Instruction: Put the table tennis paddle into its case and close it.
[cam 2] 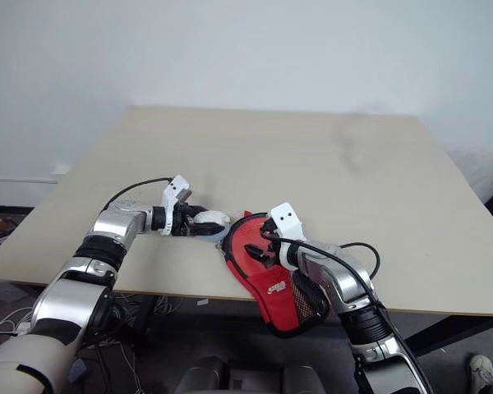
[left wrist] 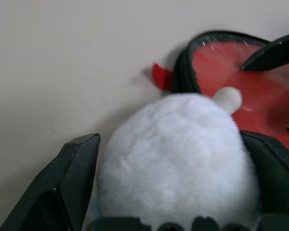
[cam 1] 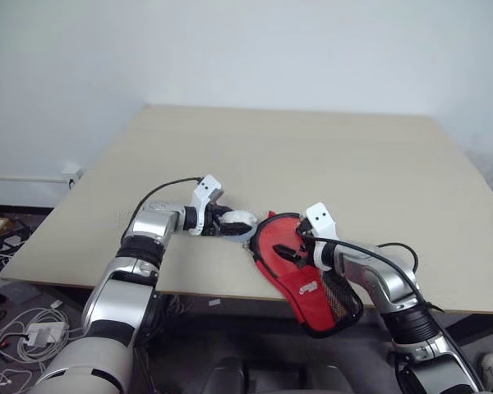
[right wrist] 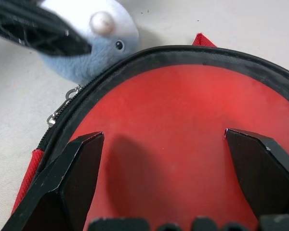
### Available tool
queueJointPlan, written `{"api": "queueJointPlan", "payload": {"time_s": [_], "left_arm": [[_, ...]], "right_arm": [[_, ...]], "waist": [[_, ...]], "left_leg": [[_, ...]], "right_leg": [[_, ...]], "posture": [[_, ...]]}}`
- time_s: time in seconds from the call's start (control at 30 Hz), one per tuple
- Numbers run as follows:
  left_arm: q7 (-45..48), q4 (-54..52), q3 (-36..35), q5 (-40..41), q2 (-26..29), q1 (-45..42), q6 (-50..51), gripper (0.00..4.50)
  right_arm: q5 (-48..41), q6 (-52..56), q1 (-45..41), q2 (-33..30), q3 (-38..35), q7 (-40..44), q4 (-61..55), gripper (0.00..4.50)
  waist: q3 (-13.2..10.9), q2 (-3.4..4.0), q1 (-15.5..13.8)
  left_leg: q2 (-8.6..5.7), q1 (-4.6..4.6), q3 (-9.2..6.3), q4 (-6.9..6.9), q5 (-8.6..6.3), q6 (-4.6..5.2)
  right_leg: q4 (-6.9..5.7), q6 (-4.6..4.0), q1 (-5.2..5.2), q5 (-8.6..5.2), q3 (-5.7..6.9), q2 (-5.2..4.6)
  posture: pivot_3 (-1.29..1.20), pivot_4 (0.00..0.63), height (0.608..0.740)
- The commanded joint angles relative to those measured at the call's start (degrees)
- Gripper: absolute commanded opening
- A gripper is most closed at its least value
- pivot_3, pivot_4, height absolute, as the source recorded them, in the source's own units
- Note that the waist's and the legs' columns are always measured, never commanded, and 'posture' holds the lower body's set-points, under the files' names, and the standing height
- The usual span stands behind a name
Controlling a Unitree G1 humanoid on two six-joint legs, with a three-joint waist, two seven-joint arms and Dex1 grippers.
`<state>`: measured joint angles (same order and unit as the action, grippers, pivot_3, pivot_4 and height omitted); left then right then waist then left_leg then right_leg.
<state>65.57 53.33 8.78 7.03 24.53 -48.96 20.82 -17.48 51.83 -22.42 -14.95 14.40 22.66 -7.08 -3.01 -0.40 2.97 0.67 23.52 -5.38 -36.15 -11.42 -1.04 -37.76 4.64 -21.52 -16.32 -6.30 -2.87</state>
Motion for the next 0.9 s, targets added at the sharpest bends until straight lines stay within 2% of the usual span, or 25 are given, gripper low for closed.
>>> {"api": "queueJointPlan", "payload": {"time_s": [0.03, 0.07, 0.37, 0.5, 0.57, 0.7, 0.9], "left_arm": [[-0.91, 1.77, 0.01, -1.84, -0.29, -1.66, -0.5, 4.5], [-1.08, 1.98, -0.35, -1.65, -0.63, -1.86, -0.95, 4.5], [-1.88, 3.86, -3.98, 0.46, -1.79, -5.3, 0.2, 1.65], [-3.37, 6.88, -4.32, -0.55, -2.04, -7.46, -1.52, 0.8], [-5.95, 9.19, -4.33, -1.59, -2.56, -9.24, -3.43, 0.62], [-14.73, 14.5, -5.92, -2.57, -5.09, -13.8, -6.64, 0.59], [-18.14, 18.62, -9.02, -1.47, -11.05, -19.58, -7.87, 0.57]], "right_arm": [[1.63, 0.69, -0.18, -0.55, 0.82, -0.12, 0.01, 4.36], [2.16, 1.25, -0.21, -0.63, 1.39, -0.21, 0.55, 4.36], [5.64, 2.18, 0.58, -1.85, 4.12, 0.54, 1.71, 4.4], [6.31, 2.52, 1.23, -1.9, 3.89, 0.24, 2.28, 4.4], [6.83, 2.54, 2.0, -2.12, 4.77, 0.3, 1.82, 4.4], [7.53, 2.67, 3.22, -1.93, 5.75, 0.21, 0.84, 4.4], [8.08, 2.63, 3.89, -1.91, 5.32, -0.01, 0.43, 4.4]], "waist": [[0.01, -0.01, -0.01], [0.02, -0.03, -0.02], [0.09, -0.13, -0.09], [0.08, -0.13, -0.09], [0.09, -0.13, -0.12], [0.13, -0.21, -0.29], [0.14, -0.26, -0.34]], "left_leg": [[0.0, -0.01, -0.01, 0.0, 0.0, 0.0], [0.0, -0.01, -0.02, -0.01, 0.0, 0.0], [0.0, -0.06, -0.07, -0.07, 0.0, 0.0], [0.0, -0.05, -0.11, -0.09, 0.0, 0.0], [0.0, -0.05, -0.11, -0.09, 0.0, 0.0], [-0.01, -0.04, -0.15, -0.12, 0.0, 0.0], [-0.02, -0.02, -0.15, -0.12, 0.0, 0.0]], "right_leg": [[0.0, 0.0, 0.02, 0.0, 0.01, 0.0], [0.0, 0.0, 0.03, 0.0, 0.02, 0.0], [-0.02, 0.0, 0.12, 0.0, 0.07, 0.0], [-0.01, 0.0, 0.12, 0.0, 0.11, 0.0], [-0.01, 0.0, 0.12, 0.0, 0.12, 0.0], [0.0, 0.01, 0.16, 0.0, 0.17, 0.0], [0.01, 0.02, 0.15, 0.0, 0.17, 0.0]], "posture": [[0.0, 0.0, 0.74], [0.0, 0.0, 0.74], [0.0, 0.0, 0.74], [0.0, 0.0, 0.74], [0.0, 0.0, 0.74], [0.0, 0.0, 0.74], [0.0, 0.0, 0.74]]}}
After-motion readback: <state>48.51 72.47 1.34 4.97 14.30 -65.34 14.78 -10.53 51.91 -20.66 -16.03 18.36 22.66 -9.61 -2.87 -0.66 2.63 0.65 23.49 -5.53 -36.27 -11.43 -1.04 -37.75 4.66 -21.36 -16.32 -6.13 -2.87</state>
